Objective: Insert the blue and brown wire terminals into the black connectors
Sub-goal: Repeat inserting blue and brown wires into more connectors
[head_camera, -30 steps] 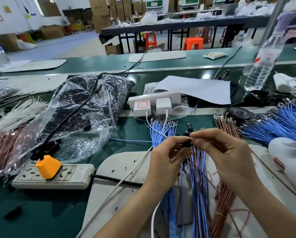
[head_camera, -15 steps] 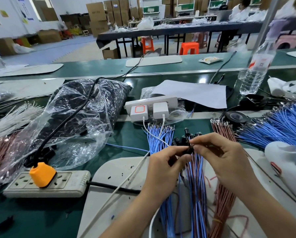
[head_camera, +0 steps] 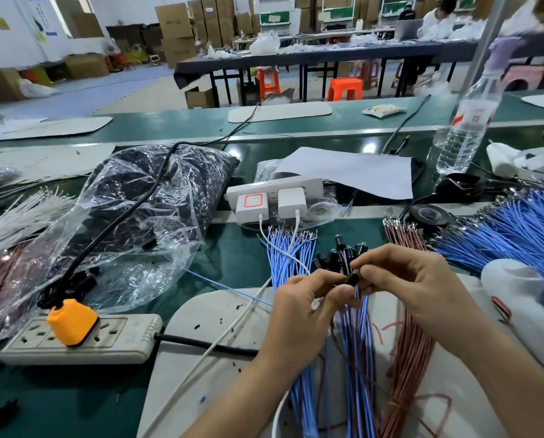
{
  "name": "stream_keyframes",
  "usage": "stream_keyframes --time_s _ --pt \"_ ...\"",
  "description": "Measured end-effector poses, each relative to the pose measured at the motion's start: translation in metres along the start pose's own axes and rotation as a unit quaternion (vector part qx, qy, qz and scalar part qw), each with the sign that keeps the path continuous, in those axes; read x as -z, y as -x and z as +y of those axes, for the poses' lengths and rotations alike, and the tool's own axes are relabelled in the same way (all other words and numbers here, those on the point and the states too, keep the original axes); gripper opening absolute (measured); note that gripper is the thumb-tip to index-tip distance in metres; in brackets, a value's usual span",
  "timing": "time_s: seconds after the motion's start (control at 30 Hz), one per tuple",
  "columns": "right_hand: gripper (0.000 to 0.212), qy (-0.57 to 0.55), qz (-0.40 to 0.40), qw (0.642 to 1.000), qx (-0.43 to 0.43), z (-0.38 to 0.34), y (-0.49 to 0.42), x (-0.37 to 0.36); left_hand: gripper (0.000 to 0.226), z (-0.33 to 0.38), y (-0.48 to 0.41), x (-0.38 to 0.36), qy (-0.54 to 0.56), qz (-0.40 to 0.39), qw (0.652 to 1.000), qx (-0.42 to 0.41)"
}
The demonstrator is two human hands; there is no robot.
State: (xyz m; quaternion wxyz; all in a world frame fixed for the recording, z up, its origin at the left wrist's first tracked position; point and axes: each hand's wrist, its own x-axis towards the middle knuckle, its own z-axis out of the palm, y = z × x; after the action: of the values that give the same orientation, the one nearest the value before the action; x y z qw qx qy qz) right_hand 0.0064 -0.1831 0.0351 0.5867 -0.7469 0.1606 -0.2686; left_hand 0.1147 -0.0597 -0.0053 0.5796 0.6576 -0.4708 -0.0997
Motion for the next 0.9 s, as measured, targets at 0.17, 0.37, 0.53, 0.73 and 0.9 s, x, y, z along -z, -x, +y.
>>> stream_keyframes --time_s 0.17,0.37,0.53,0.73,0.9 --pt "0.01 0.002 -0.021 1.0 -0.022 0.003 -0.002 0.003 0.022 -0.002 0.0 -0.003 -0.03 0.012 0.999 -0.013" --pt "0.008 -0.038 -0.062 0.995 -0.062 0.006 -0.002 0.01 0.018 -0.003 -0.001 -0.002 -0.033 0.009 0.999 -0.034" --pt "0.017 -0.079 -0.09 0.986 -0.115 0.01 -0.004 0.012 0.018 -0.005 -0.002 -0.003 -0.043 0.004 0.998 -0.038" --pt "0.02 -0.088 -0.092 0.984 -0.126 0.012 -0.003 0.014 0.019 -0.006 -0.002 -0.004 -0.057 0.004 0.997 -0.053" --pt "0.012 -0.102 -0.099 0.98 -0.138 0.012 -0.003 0.016 0.019 -0.007 -0.003 -0.003 -0.054 0.002 0.997 -0.049"
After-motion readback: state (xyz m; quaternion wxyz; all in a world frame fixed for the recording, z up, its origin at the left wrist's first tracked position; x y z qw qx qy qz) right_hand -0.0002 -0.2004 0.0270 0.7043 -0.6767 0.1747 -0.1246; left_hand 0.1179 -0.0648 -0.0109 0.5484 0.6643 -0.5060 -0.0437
